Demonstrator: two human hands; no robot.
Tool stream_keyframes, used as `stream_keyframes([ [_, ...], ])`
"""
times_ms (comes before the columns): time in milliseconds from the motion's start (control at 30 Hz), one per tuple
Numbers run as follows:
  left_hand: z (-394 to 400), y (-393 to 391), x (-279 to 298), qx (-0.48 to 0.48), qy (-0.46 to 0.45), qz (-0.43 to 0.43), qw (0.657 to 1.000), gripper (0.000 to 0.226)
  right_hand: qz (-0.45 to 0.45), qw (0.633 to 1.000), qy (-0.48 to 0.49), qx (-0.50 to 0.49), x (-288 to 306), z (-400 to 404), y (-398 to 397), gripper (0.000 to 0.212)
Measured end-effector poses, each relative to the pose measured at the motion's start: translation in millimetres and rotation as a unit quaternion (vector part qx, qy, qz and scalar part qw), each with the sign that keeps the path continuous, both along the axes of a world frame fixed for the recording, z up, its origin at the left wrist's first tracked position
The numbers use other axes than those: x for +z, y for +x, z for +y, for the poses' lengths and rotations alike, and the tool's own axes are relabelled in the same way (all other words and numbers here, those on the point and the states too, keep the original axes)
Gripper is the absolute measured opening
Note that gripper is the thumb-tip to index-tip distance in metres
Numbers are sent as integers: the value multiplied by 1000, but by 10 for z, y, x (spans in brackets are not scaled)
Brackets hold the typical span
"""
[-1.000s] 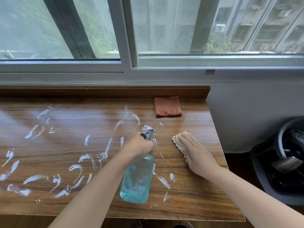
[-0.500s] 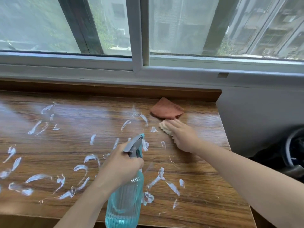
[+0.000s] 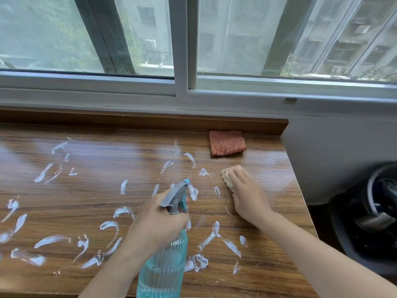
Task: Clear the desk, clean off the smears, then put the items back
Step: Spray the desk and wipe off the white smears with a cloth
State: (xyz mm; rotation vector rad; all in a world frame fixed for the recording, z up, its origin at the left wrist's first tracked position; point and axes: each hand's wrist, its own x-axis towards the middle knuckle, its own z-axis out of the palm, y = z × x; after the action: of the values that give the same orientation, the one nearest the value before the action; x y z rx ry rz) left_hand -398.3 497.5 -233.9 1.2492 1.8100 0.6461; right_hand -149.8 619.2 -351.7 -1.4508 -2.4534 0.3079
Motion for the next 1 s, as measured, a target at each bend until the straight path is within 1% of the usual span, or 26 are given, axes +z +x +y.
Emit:
stream_keyframes([
  [67,-4,4,-1,1,-5,-6,1000,20,-3,998,-1,71,42,-182,125,61],
  [100,-3,7,0,1,-10,-8,1000,20,-5,996,-2,90,73,-187,181,62],
  [167,13,25,5,-5,-18,-4,1000,19,-12,995,-9,102,104,-44,212,61],
  [233,56,59,7,-8,-25,13,1000,12,-17,995,-3,98,108,258,162,58],
  [333,127,141,25,-1,-40,25,999,12,-59,992,-8,108,68,605,-33,62],
  [400,153,196,29,1,-43,13,999,18,-73,986,0,153,43,539,-111,68],
  [433,155,213,26,6,-41,9,999,16,-80,980,-3,183,35,438,-97,70],
  [500,150,231,21,15,-36,2,999,16,-66,971,-12,228,30,251,62,70],
  [533,144,231,14,19,-35,-7,999,20,-54,972,-17,229,18,211,184,69],
  [600,122,222,-8,21,-35,-19,999,31,-38,984,-33,170,-28,264,410,64],
  [667,88,211,-36,27,-39,-28,999,35,-18,994,-21,108,-18,350,441,59],
  [700,69,212,-52,32,-40,-31,998,35,-15,995,-8,93,-4,331,375,57],
  [733,53,223,-62,35,-39,-31,998,34,-18,995,4,93,16,266,285,58],
  [767,36,237,-70,37,-38,-30,998,33,-27,993,10,113,21,168,215,61],
  [800,22,251,-77,38,-38,-32,998,33,-34,988,10,152,-3,63,178,64],
  [867,4,281,-83,41,-46,-33,998,38,-45,972,-18,231,6,-62,190,69],
  [900,1,300,-83,39,-51,-27,998,40,-52,968,-24,245,20,-24,208,70],
  [933,1,321,-84,34,-56,-23,998,42,-57,970,-27,237,17,67,205,70],
  [1000,2,368,-78,27,-56,-26,998,43,-51,983,-37,170,31,257,114,68],
])
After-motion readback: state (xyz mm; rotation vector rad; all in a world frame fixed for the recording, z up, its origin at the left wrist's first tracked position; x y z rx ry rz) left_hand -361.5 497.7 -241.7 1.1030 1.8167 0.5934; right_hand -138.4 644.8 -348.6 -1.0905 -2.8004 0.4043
